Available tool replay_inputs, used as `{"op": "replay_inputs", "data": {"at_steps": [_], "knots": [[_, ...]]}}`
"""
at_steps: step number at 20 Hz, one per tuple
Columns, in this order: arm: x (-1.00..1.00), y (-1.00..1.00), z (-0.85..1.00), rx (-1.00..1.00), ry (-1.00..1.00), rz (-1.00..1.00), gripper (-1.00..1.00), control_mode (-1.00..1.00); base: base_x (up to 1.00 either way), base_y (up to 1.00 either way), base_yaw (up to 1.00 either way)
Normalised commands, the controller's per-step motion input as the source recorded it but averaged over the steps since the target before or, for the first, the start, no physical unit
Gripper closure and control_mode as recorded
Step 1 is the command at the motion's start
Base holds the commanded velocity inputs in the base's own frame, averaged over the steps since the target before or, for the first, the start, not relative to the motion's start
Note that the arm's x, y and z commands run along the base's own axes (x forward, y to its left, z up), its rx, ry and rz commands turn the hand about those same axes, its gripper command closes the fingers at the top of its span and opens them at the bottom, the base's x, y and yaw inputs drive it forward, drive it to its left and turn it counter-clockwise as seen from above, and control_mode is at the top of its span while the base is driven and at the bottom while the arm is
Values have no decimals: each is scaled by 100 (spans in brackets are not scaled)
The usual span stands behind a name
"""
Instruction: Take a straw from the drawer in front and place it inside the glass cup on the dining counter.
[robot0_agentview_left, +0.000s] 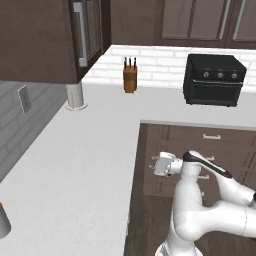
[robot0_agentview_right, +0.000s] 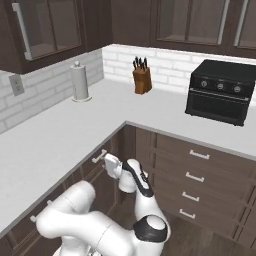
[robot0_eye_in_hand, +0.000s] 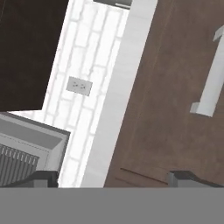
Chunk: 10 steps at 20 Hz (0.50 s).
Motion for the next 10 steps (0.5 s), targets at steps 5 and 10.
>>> {"op": "replay_inputs", "data": {"at_steps": [5,10], "knots": [[42,10,-21,0,1,0,-100,-100,0,0,0],[23,13,-17,0,0,0,-100,-100,0,0,0]]}}
